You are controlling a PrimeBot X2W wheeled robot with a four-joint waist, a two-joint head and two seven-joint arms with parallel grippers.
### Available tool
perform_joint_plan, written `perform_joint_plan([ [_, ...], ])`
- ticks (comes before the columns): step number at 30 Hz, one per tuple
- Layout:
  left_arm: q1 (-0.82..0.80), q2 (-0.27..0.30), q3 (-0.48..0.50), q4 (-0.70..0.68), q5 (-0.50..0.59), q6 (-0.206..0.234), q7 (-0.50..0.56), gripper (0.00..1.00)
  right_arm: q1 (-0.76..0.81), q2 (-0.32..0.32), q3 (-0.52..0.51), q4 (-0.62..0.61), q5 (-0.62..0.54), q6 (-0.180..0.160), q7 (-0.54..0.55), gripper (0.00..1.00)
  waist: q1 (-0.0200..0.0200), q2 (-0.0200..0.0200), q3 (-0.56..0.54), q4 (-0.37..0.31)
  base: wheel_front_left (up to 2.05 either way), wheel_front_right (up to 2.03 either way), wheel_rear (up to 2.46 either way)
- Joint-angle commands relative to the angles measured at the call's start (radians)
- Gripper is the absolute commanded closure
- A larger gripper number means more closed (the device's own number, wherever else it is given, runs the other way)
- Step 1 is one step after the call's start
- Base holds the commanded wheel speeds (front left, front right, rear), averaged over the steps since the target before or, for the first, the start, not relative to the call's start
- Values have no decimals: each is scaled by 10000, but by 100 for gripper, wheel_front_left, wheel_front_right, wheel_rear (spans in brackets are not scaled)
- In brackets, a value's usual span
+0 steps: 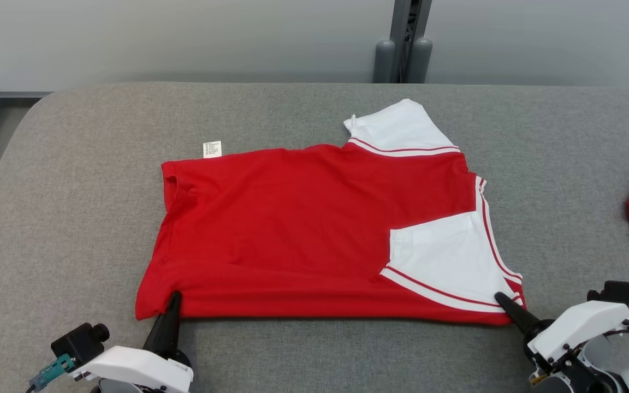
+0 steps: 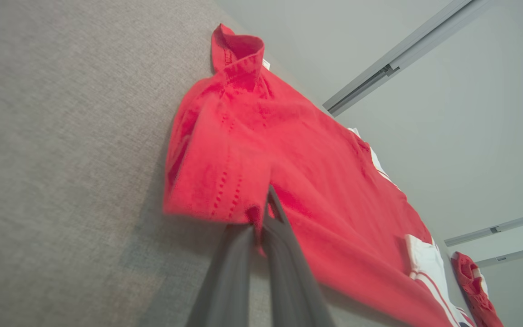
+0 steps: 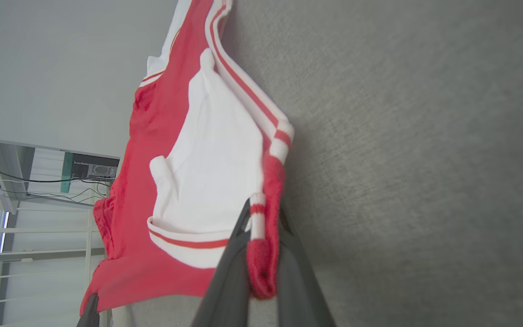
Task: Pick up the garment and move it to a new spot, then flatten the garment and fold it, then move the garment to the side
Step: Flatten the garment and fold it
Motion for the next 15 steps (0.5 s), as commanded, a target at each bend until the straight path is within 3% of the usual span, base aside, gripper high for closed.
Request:
perform_joint_plan([
  [1,92,141,40,22,-43,-18,-96,100,209,-18,-84,-105,-92,4,135,100,0,0,-78,-73,0,0,0],
  [15,861,432,-199,-33,-211,-17,-47,100,1914,759,-1106,-1504,-1001,4,986,100,0,0,-378,-31,0,0,0],
])
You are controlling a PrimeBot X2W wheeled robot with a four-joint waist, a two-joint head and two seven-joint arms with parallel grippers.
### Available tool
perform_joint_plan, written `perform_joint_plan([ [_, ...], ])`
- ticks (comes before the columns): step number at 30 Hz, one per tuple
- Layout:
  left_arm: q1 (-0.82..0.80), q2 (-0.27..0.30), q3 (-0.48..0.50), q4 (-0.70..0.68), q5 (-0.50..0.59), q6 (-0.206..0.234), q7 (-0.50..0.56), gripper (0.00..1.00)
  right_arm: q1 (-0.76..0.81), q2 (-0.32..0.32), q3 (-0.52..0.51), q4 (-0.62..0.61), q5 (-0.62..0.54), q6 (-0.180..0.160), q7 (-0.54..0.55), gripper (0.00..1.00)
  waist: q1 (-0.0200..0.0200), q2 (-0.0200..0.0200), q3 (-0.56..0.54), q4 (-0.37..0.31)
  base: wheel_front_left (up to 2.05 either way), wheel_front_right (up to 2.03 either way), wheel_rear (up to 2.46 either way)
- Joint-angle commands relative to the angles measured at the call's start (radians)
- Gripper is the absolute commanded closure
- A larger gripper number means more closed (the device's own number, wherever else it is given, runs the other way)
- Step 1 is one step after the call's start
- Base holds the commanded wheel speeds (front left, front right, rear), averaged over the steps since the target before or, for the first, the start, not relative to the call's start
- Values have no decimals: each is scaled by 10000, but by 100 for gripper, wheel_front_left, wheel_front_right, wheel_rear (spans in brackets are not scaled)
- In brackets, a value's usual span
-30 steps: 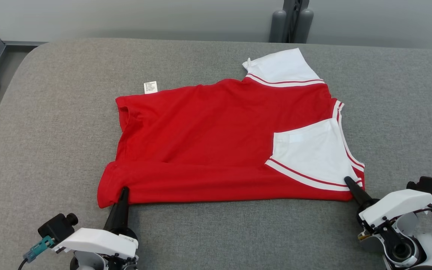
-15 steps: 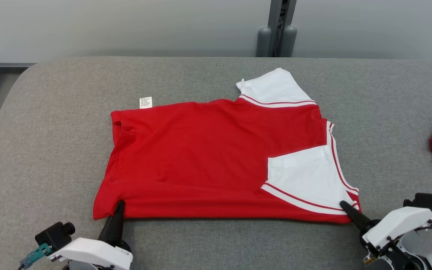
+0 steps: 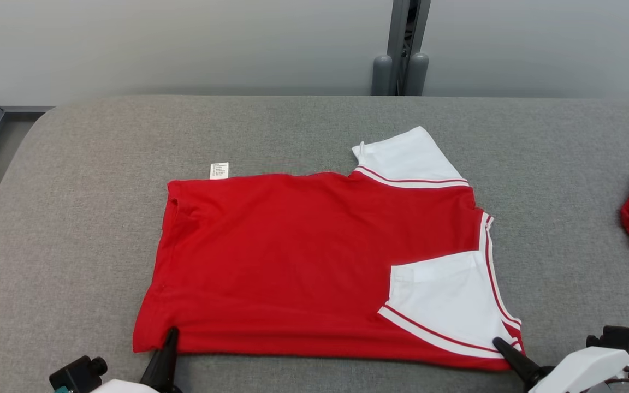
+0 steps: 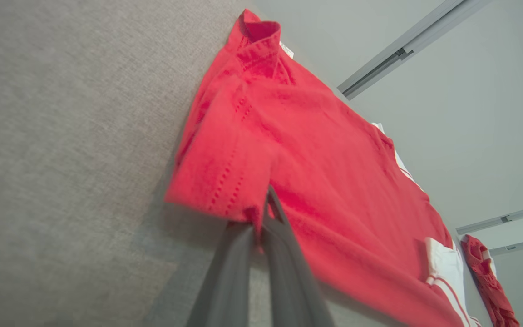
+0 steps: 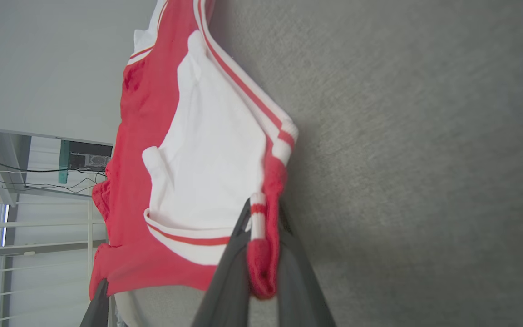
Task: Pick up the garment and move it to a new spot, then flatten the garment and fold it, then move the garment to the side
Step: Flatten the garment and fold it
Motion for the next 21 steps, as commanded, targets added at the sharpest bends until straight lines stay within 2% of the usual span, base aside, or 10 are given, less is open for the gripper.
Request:
perform_joint_plan([
  [1,125,128,3,33,-46,-15,28,100,218,-19,-162,-128,-115,4,121,100,0,0,-33,39,0,0,0],
  [9,437,86,118,258,-147,65,-26,100,927,147,-796,-615,-488,2,715,100,0,0,-170,159,0,0,0],
  [15,479,70,81,284,-111,116,-33,100,1062,154,-746,-693,-159,2,682,100,0,0,-176,179,0,0,0],
  [16,474,78,76,294,-104,132,-25,100,1022,151,-764,-687,-166,2,583,67,0,0,-168,172,0,0,0],
  [17,468,88,62,307,-96,162,8,80,984,149,-761,-654,-166,2,528,0,0,0,-161,169,0,0,0],
  [18,460,100,48,317,-83,195,43,55,953,151,-731,-646,-212,2,483,0,0,0,-154,164,0,0,0],
  [19,453,97,38,318,-69,218,58,0,928,158,-686,-677,-294,7,475,0,0,0,-149,161,0,0,0],
  [21,437,118,77,315,-36,322,51,0,901,161,-789,-697,-427,4,414,0,0,0,-132,149,0,0,0],
])
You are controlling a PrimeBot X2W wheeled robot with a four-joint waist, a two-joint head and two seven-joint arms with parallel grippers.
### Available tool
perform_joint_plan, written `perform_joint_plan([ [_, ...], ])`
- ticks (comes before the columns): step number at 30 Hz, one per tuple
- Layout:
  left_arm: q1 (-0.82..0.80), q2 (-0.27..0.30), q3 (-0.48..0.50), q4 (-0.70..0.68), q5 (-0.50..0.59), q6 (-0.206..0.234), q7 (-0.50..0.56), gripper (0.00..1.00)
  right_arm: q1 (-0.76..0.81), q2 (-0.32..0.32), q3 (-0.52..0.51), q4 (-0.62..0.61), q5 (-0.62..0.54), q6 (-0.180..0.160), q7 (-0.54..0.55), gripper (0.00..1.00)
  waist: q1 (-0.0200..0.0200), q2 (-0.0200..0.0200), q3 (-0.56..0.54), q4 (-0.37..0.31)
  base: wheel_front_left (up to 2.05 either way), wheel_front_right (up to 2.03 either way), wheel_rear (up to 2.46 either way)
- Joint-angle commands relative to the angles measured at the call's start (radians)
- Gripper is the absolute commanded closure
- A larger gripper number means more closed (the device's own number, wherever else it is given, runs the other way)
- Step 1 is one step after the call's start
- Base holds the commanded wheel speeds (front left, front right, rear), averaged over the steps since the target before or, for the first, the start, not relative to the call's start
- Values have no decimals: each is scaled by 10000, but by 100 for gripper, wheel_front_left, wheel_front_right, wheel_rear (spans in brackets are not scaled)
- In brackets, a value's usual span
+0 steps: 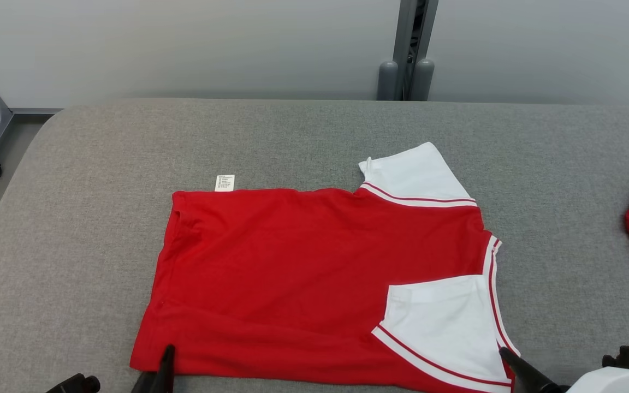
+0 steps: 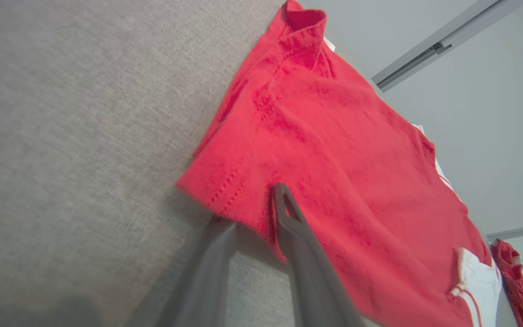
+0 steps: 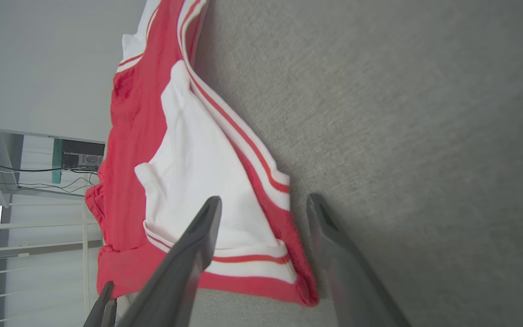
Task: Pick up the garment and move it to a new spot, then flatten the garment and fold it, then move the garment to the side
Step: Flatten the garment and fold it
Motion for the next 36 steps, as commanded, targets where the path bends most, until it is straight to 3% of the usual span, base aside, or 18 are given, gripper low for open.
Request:
perform_joint_plan([
  [1,7,144,144,28,94,139,-49,0,-49,-84,-180,-3,-134,4,-124,0,0,-1,11,-11,0,0,0],
  [12,19,482,635,-76,606,564,-163,0,-689,-73,-1309,-183,-1083,5,-531,0,0,-1,-72,-45,0,0,0],
  [18,-369,718,1798,-968,2665,1163,-184,0,-1322,-70,-1277,-1031,-1805,5,-1579,0,0,-1,-112,14,0,0,0],
  [23,-503,311,2923,-2116,4612,1071,-185,0,-1702,-336,-594,-1641,-2405,5,-2816,0,0,-1,-112,-2,0,0,0],
  [27,-555,-199,3512,-2957,6258,855,-186,0,-1891,-995,359,-1749,-3168,5,-4107,0,0,-1,-108,-36,0,0,0],
  [32,-484,-1025,4144,-3755,7875,403,-186,0,-2062,-1573,1398,-1325,-4281,5,-5805,0,0,-1,-99,-99,0,0,0],
  [36,-314,-1517,4487,-3958,8683,136,-186,0,-2213,-1518,1798,-734,-4642,4,-6684,0,0,-1,-68,-175,0,0,0],
])
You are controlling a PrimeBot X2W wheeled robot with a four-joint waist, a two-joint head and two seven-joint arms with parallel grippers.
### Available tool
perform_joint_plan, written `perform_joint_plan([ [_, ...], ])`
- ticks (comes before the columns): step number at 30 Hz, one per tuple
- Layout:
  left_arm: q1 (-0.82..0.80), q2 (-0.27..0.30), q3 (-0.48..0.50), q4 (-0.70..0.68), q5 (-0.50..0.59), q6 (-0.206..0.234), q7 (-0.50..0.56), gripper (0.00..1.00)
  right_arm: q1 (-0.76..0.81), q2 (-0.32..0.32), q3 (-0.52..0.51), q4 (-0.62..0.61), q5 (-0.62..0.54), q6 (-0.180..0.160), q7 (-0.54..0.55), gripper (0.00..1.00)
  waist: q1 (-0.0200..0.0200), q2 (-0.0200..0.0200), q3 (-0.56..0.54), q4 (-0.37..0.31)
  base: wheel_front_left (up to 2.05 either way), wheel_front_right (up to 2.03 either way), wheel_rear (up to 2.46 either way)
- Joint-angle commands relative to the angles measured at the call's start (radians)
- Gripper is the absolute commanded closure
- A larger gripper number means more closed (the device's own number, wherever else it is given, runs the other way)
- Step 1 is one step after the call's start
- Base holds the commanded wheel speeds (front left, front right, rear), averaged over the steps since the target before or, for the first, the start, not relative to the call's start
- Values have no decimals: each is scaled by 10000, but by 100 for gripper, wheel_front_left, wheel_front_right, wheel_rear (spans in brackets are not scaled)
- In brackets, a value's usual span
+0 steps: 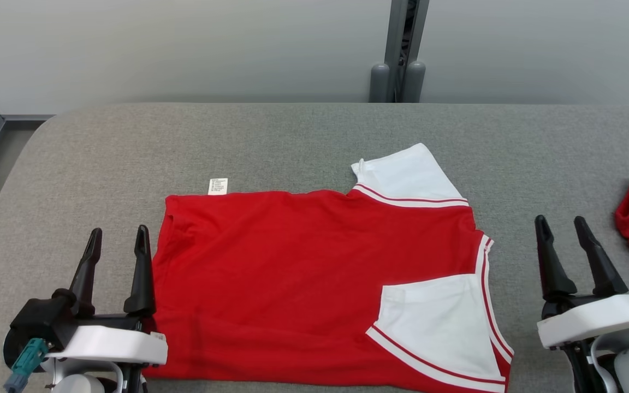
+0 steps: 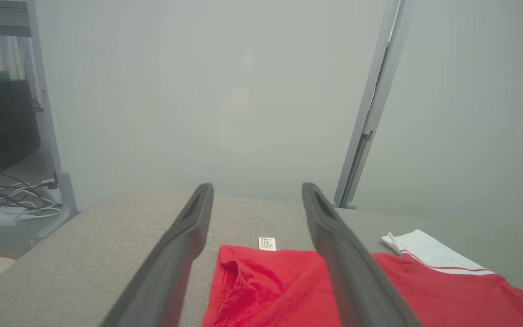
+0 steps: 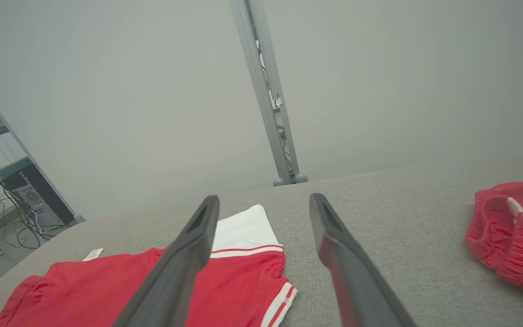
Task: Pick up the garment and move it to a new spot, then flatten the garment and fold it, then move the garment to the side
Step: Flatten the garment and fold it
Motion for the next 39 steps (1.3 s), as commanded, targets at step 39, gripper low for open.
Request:
perform_joint_plan([
  [39,-6200,3635,-3476,4435,-5583,-436,5398,0,-5483,-302,1702,3356,1131,4,456,0,0,0,3220,-507,0,0,0],
])
